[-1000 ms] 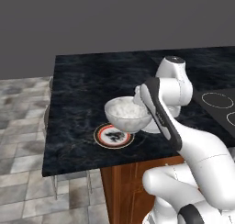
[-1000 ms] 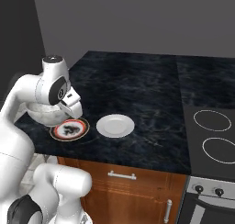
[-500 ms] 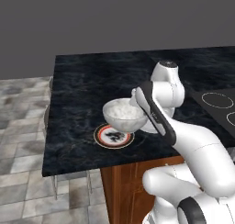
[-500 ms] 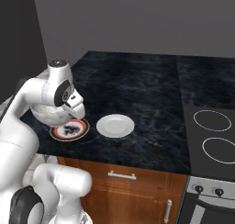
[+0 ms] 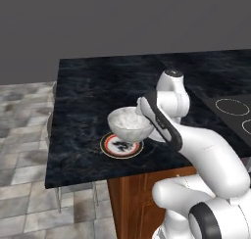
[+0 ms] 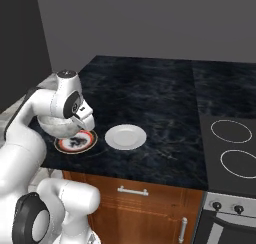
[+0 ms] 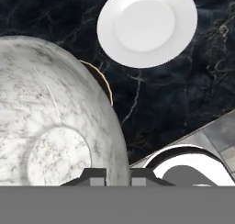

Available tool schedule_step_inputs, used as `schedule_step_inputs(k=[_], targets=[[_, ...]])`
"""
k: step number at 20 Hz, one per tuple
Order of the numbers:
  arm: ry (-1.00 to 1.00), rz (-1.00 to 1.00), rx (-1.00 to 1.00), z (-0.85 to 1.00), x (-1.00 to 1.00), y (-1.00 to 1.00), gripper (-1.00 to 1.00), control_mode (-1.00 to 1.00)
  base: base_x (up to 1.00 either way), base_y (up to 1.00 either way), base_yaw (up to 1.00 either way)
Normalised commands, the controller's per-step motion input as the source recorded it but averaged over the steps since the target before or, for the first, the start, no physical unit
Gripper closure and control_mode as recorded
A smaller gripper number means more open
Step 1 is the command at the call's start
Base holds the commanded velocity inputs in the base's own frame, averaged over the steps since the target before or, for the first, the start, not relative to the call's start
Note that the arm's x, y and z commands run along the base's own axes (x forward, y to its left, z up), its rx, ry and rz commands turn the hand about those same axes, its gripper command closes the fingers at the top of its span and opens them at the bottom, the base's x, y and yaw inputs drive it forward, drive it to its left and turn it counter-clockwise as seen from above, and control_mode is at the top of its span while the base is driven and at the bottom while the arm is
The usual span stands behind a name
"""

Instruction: Move the bowls from the cabinet to the plates on the dining table.

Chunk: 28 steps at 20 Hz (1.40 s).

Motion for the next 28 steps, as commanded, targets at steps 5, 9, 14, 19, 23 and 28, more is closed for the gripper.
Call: schedule_step_inputs(k=[5, 9, 14, 19, 23, 28], targets=[[0.0, 0.0, 0.0, -0.18, 0.16, 0.05, 1.0, -1.0, 0.0, 0.0, 0.0], [0.0, 0.0, 0.0, -0.21, 0.14, 0.01, 1.0, -1.0, 0.0, 0.0, 0.0], [0.0, 0.0, 0.0, -0.25, 0.12, 0.0, 1.0, -1.0, 0.0, 0.0, 0.0], [0.0, 0.0, 0.0, -0.17, 0.06, 0.0, 1.0, -1.0, 0.0, 0.0, 0.0], [0.0, 0.0, 0.0, -0.14, 0.08, 0.03, 1.0, -1.0, 0.0, 0.0, 0.0], [0.0, 0.0, 0.0, -0.01, 0.04, 0.11, 1.0, -1.0, 0.0, 0.0, 0.0]])
